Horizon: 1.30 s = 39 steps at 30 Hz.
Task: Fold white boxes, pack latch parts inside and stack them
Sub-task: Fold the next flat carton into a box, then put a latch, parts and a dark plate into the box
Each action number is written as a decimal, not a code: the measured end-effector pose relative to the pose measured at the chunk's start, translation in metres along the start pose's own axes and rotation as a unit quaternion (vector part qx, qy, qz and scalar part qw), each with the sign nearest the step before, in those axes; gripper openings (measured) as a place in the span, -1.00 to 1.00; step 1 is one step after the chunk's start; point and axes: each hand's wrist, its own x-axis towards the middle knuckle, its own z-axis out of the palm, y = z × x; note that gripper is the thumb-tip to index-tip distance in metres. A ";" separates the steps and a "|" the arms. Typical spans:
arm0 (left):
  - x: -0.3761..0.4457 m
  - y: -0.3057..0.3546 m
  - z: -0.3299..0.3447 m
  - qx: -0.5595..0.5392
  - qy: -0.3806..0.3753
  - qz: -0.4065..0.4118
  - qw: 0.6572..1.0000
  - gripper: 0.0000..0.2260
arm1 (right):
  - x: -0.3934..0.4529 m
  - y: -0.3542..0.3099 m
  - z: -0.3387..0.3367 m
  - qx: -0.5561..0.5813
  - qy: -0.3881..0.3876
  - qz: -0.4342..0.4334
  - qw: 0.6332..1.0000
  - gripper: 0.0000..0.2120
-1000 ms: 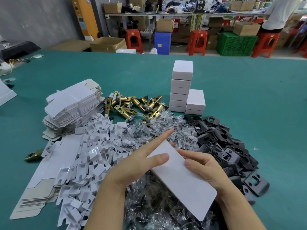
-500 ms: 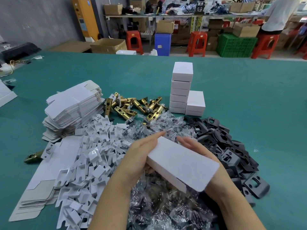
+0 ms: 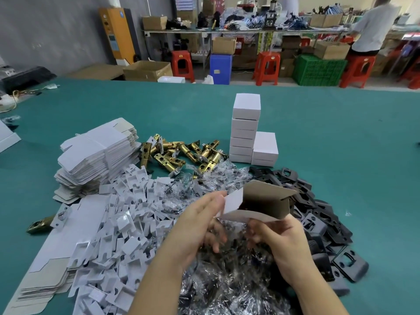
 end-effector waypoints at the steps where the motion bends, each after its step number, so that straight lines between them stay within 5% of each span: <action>1: 0.000 -0.001 -0.001 0.009 -0.006 0.009 1.000 -0.54 | 0.000 0.000 0.001 -0.005 -0.002 -0.003 1.000 -0.69; 5: 0.000 -0.002 -0.010 0.040 -0.083 0.050 0.994 -0.39 | 0.000 0.003 0.001 -0.002 0.014 -0.011 1.000 -0.43; 9: 0.003 -0.003 -0.007 0.171 -0.042 0.100 0.979 -0.56 | -0.001 0.004 0.004 -0.006 -0.005 -0.040 0.999 -0.75; 15: 0.003 -0.004 -0.010 0.071 -0.053 0.107 0.990 -0.62 | 0.001 0.008 0.004 -0.088 -0.048 -0.049 0.994 -0.59; 29: 0.003 -0.001 -0.015 0.158 -0.080 0.064 0.982 -0.55 | 0.005 0.011 0.003 0.033 -0.048 -0.029 0.998 -0.64; 33: 0.005 0.013 -0.026 0.212 0.074 0.027 0.974 -0.77 | 0.007 0.014 0.002 0.069 -0.033 -0.011 0.997 -0.66; 35: 0.020 0.017 -0.037 0.314 0.170 0.031 0.934 -0.86 | 0.008 0.014 0.002 0.069 -0.035 -0.005 0.997 -0.67; 39: 0.072 0.039 -0.072 0.384 0.301 0.040 0.872 -0.72 | 0.009 0.012 0.000 0.059 -0.047 0.003 0.997 -0.66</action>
